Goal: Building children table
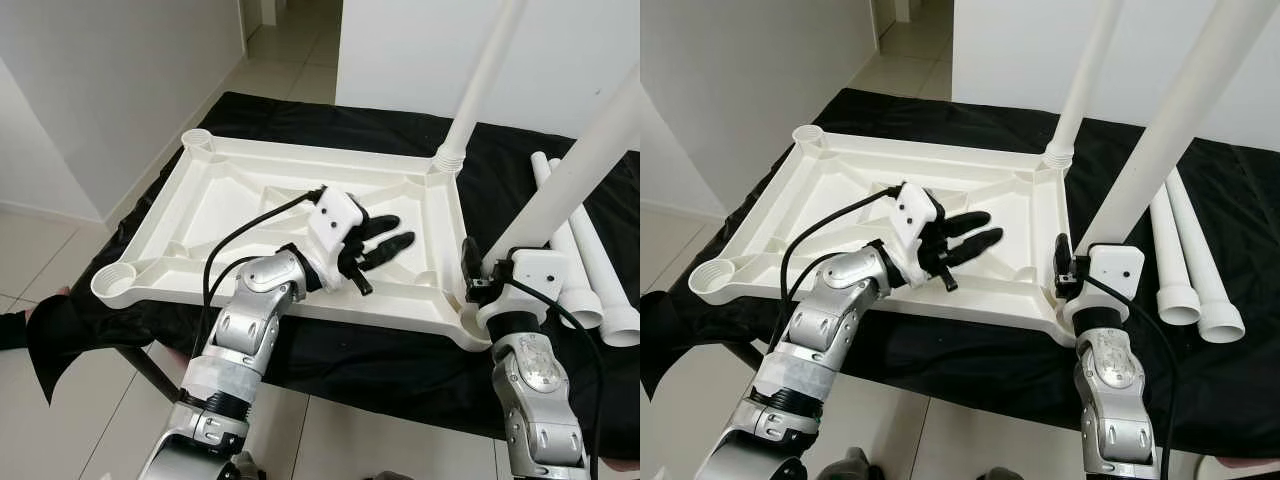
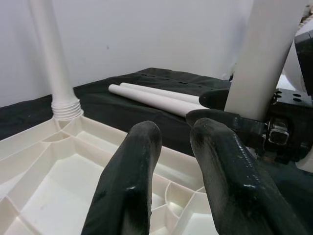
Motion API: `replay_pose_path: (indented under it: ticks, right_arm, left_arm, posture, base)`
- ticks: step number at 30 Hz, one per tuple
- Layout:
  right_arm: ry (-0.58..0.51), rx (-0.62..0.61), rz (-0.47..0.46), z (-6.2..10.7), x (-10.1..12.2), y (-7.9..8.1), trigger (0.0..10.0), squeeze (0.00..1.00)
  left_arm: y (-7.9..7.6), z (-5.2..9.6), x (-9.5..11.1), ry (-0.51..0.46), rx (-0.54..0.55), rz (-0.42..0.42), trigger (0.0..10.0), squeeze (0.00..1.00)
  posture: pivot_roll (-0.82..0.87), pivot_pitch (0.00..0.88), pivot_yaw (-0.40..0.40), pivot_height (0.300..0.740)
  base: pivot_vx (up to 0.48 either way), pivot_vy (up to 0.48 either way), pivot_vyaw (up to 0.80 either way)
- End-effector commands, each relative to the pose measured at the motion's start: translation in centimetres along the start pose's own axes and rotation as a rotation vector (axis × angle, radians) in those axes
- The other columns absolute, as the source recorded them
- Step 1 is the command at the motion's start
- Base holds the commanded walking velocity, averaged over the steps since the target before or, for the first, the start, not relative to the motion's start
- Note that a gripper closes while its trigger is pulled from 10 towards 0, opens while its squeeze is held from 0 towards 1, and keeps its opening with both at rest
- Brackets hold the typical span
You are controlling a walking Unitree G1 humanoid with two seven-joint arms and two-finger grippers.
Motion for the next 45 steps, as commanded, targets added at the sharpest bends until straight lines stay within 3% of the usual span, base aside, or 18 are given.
replay_pose_path:
  ticks: [1,6,10,12,18,22,25,32,34,38,39,40,43,45]
  right_arm:
    - [-0.030,-0.007,-0.007,0.2,0.6,-0.3,10.0,0.00]
    - [-0.032,0.036,-0.020,0.9,0.6,0.1,10.0,0.00]
    - [-0.021,0.065,-0.043,2.1,0.5,0.7,10.0,0.00]
    - [-0.021,0.065,-0.043,2.1,0.5,0.7,10.0,0.00]
    - [0.080,0.088,-0.037,3.3,-2.0,1.3,10.0,0.00]
    - [0.104,0.084,-0.027,3.4,-2.7,1.2,10.0,0.00]
    - [0.188,0.047,-0.088,2.8,-5.5,0.8,10.0,0.00]
    - [0.202,0.004,-0.122,2.0,-5.8,-0.2,10.0,0.00]
    - [0.191,0.077,-0.059,2.7,-5.9,0.4,10.0,0.00]
    - [0.191,0.077,-0.059,2.7,-5.9,0.4,10.0,0.00]
    - [0.158,0.159,-0.005,3.2,-5.6,1.2,10.0,0.00]
    - [0.158,0.159,-0.005,3.2,-5.6,1.2,10.0,0.00]
    - [0.117,0.400,0.169,5.2,-5.9,3.3,10.0,0.00]
    - [0.117,0.400,0.169,5.2,-5.9,3.3,10.0,0.00]
  left_arm:
    - [0.2,0.2,-0.3,0.000,0.037,0.009,10.0,0.00]
    - [-0.7,0.6,-0.9,0.019,-0.028,0.005,10.0,0.00]
    - [-2.3,1.5,-1.9,0.093,-0.162,0.061,10.0,0.00]
    - [-2.3,1.5,-1.9,0.093,-0.162,0.061,10.0,0.00]
    - [-3.5,2.1,-2.8,0.164,-0.228,0.042,10.0,0.00]
    - [-3.5,2.0,-2.8,0.170,-0.231,0.027,10.0,0.00]
    - [-3.9,1.8,-3.0,0.185,-0.243,0.024,10.0,0.00]
    - [-4.1,2.2,-3.1,0.203,-0.244,0.036,10.0,0.00]
    - [-4.1,2.5,-3.1,0.212,-0.241,0.040,10.0,0.00]
    - [-4.1,2.5,-3.1,0.212,-0.241,0.040,10.0,0.00]
    - [-3.9,2.6,-3.1,0.214,-0.233,0.034,10.0,0.00]
    - [-3.9,2.6,-3.1,0.214,-0.233,0.034,10.0,0.00]
    - [-3.4,2.5,-2.9,0.212,-0.217,0.018,10.0,0.00]
    - [-3.4,2.5,-2.9,0.212,-0.217,0.018,10.0,0.00]
  posture:
    - [0.02,0.000,0.016,0.740]
    - [0.01,0.000,0.016,0.740]
    - [0.01,0.000,0.012,0.740]
    - [0.01,0.000,0.012,0.740]
    - [0.01,0.000,0.018,0.740]
    - [0.01,0.000,0.018,0.740]
    - [0.01,0.000,0.029,0.740]
    - [0.01,0.000,0.028,0.740]
    - [0.01,0.000,0.025,0.740]
    - [0.01,0.000,0.025,0.740]
    - [0.01,0.004,0.023,0.740]
    - [0.01,0.004,0.023,0.740]
    - [0.01,0.011,0.025,0.740]
    - [0.01,0.011,0.025,0.740]
  base:
    - [0.000,0.000,0.00]
    - [0.000,0.000,0.00]
    - [0.000,0.000,0.00]
    - [0.000,0.000,0.00]
    - [0.000,0.000,0.00]
    - [0.000,0.000,0.00]
    - [0.000,0.000,0.00]
    - [0.000,0.000,0.00]
    - [0.000,0.000,0.00]
    - [0.000,0.000,0.00]
    - [0.000,0.000,0.00]
    - [0.000,0.000,0.00]
    - [0.000,0.000,0.00]
    - [0.000,0.000,0.00]
Point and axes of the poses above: a point about 5 cm out from each wrist's last joint towards the gripper, its own z axis pointing back from the gripper into the wrist, its own x axis along the axis of the wrist's last joint, y = z × x, the point moved 3 cm from there along -z, pointing out of the wrist towards the gripper, and after that the axes turned 12 degrees about z, right-handed, at the moved point
